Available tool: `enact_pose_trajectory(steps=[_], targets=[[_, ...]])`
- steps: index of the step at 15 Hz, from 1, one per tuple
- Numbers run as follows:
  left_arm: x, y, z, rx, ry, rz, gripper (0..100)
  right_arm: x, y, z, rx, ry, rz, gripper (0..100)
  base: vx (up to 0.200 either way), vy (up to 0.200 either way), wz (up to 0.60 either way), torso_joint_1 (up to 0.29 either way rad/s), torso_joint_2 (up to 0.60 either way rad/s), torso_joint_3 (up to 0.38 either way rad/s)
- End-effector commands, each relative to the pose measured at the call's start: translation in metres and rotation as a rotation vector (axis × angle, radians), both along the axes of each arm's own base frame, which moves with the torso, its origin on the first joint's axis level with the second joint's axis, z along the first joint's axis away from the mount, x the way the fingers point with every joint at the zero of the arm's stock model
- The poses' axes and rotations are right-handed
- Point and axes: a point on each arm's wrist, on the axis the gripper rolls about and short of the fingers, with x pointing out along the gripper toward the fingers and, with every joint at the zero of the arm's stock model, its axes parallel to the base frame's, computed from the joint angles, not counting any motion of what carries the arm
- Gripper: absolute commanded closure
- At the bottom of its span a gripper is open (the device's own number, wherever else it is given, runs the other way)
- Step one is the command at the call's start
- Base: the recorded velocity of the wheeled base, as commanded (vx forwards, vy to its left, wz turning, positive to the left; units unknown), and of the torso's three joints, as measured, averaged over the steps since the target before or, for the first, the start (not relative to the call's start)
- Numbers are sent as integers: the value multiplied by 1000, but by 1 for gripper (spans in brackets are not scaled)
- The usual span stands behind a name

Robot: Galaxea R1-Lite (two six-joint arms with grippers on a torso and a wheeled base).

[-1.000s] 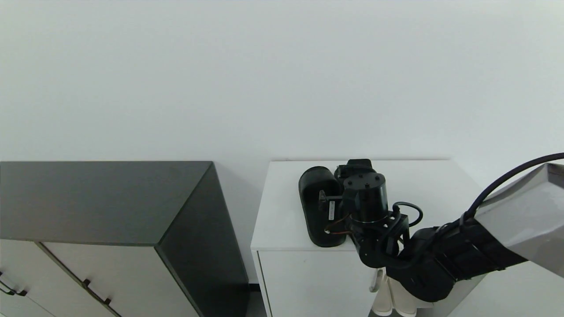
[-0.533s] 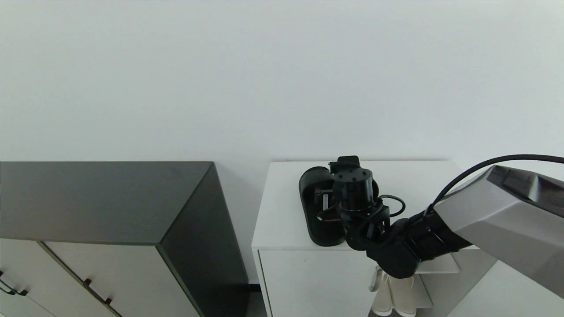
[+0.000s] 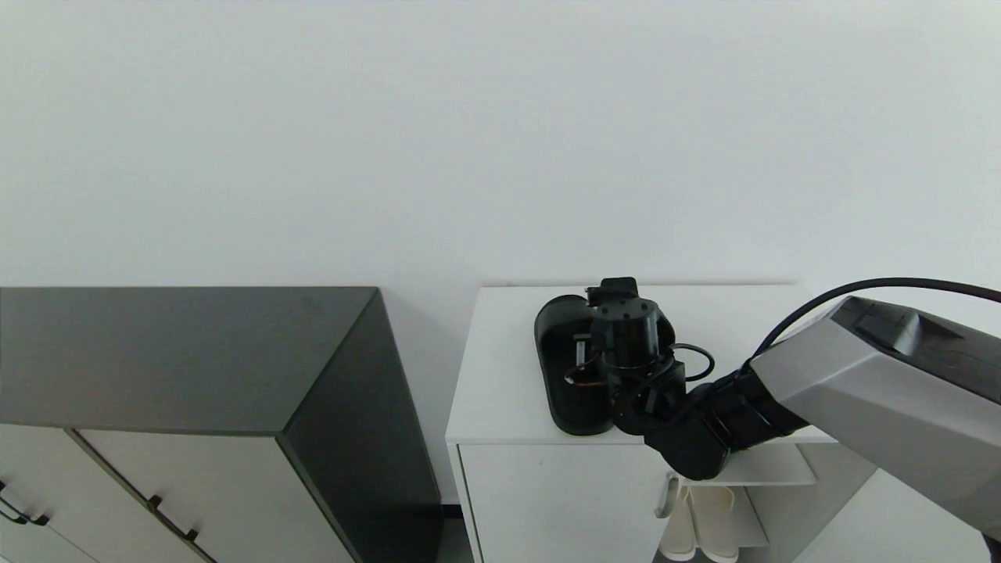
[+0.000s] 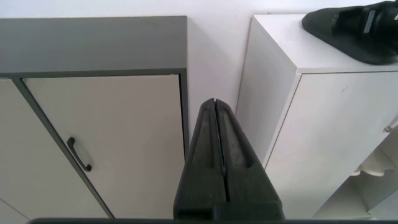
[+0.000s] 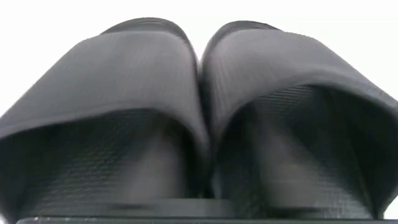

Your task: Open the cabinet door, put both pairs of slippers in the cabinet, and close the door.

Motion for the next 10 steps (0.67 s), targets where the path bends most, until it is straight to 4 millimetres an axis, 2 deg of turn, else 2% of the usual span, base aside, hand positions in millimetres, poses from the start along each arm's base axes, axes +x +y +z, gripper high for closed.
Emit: enact_pose_trajectory(steps=[1,4,6,7,8,10], targets=[[0,0,0,0,0,1,100,0,1,-1,-2,2,2,100,0,0,0,0,0,0],[0,0,0,0,0,0,100,-7,-1,9,8,-9,9,100,0,0,0,0,0,0],[0,0,0,0,0,0,100,-33,-4,28,16,-18,44,100,0,0,0,0,0,0],[0,0,0,0,0,0,100,-36,-4,30,16,-18,49,100,0,0,0,0,0,0],[0,0,0,0,0,0,100,-66,-8,45,22,-17,122,100,0,0,0,0,0,0],[0,0,0,0,0,0,100,-94,-22,53,22,2,210,100,0,0,0,0,0,0]])
